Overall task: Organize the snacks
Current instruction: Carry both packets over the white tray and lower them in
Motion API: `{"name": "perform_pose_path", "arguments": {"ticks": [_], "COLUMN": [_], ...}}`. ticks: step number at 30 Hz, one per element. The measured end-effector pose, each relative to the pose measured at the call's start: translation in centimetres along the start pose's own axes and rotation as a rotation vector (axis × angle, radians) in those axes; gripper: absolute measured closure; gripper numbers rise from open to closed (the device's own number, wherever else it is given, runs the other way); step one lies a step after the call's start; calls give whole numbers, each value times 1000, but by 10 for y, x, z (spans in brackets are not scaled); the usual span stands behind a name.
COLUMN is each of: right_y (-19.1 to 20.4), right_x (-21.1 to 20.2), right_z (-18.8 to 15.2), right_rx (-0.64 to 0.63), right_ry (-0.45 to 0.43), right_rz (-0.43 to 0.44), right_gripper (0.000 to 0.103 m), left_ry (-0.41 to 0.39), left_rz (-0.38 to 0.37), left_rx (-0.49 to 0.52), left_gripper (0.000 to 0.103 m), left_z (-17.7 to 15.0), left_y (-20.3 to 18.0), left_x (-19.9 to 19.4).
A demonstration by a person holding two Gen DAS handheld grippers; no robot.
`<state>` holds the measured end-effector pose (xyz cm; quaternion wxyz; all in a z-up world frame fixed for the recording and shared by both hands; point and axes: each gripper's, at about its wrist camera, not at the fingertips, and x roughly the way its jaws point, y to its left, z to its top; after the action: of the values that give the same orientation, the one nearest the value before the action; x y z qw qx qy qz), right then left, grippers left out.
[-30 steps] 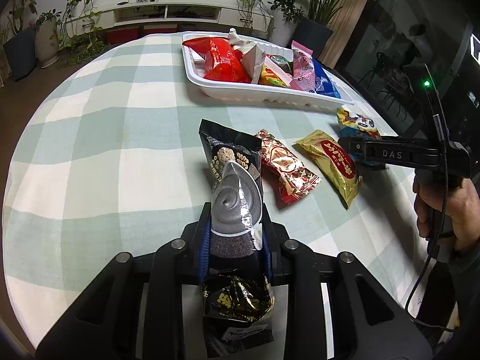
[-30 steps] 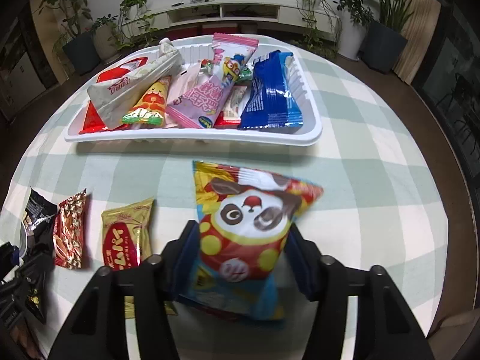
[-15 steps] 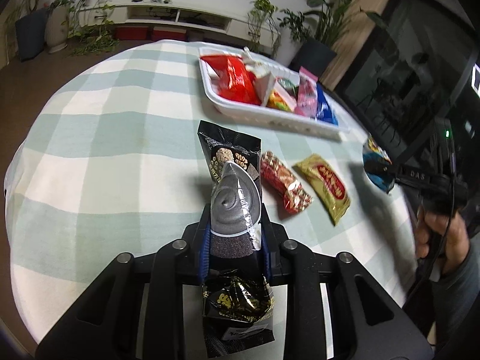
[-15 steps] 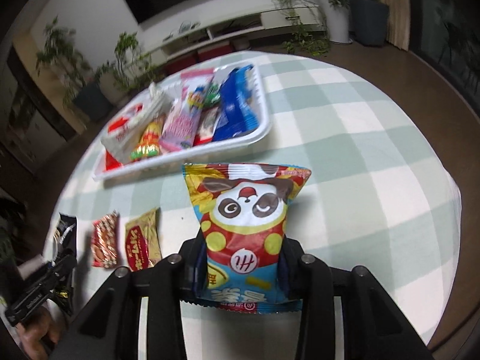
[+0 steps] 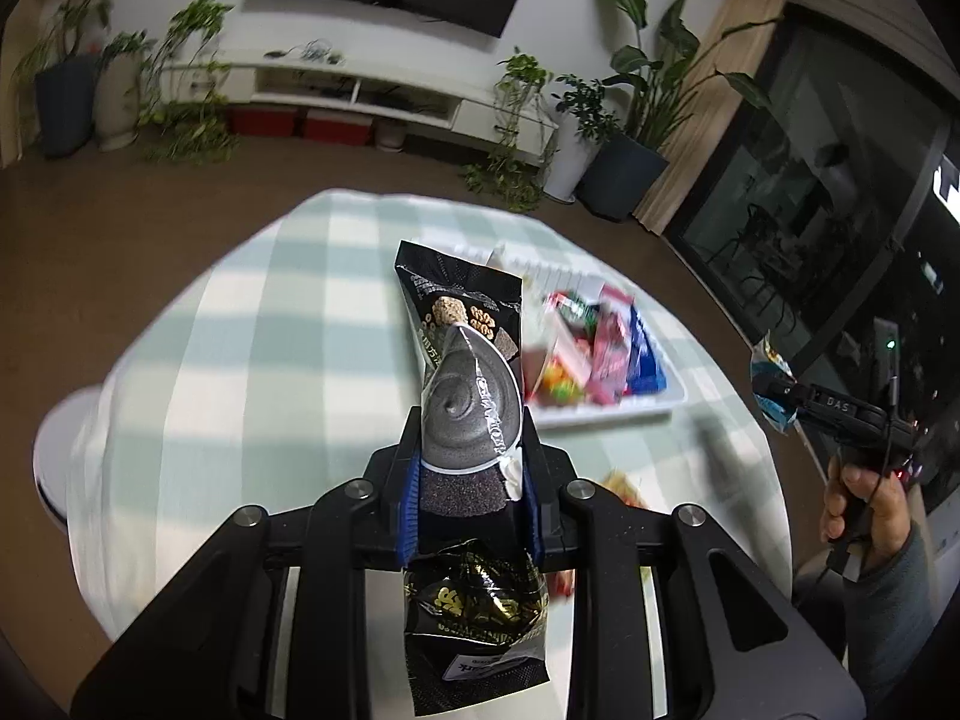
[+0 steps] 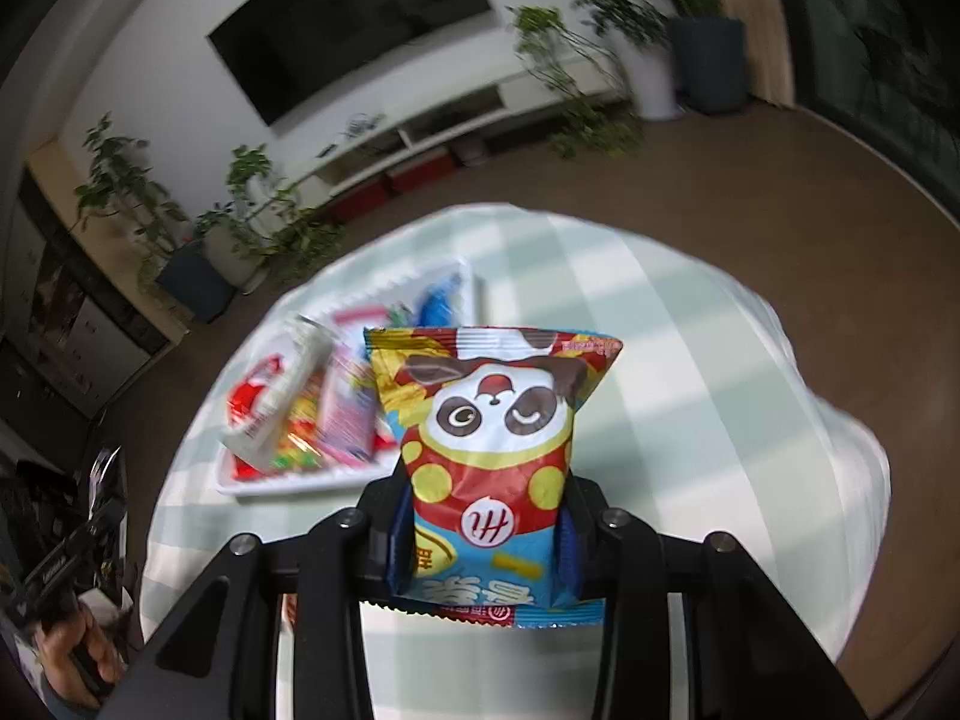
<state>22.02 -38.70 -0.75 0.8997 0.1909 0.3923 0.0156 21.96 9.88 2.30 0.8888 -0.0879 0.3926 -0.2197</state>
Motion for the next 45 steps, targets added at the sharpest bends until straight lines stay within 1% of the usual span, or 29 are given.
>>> {"name": "perform_pose_path", "arguments": {"ticks": [4,6,8,11,15,20,23,26,32,35,39,41,42,43,44,45], "right_y": [39,62,86,112,133,135,133,134,137,133,135,136,136,136,136,136], "right_x": [7,14,25,49,95,137,153,168,181,187,186,185,183,182,179,177], "right_z": [24,35,42,50,52,49,45,41,32,29,29,31,31,33,34,35], "right_rx": [-81,-133,-183,-234,-286,-319,-334,-356,-383,-370,-383,-379,-371,-365,-359,-358], "right_ry": [-17,-22,-22,8,71,115,130,146,163,168,169,172,173,170,161,152], "right_rz": [40,63,77,86,54,1,-25,-44,-63,-70,-72,-64,-61,-60,-60,-62], "right_gripper": [63,63,63,63,63,63,63,63,63,63,62,57,55,53,52,52], "left_ry": [5,20,40,70,93,113,130,135,152,151,148,150,145,136,126,112], "left_rz": [-15,-30,-37,-30,-9,15,26,26,35,31,28,32,35,42,47,48], "left_rx": [34,43,53,82,89,73,67,58,69,57,61,59,59,61,63,63], "left_gripper": [79,79,79,79,79,79,79,78,77,76,76,76,75,71,63,59], "left_z": [36,55,67,77,84,83,75,69,62,60,61,62,61,62,62,63], "left_y": [-19,-28,-37,-49,-50,-43,-35,-27,-26,-27,-26,-26,-29,-31,-32,-32], "left_x": [21,44,65,96,130,167,186,198,217,220,223,221,215,209,204,199]}}
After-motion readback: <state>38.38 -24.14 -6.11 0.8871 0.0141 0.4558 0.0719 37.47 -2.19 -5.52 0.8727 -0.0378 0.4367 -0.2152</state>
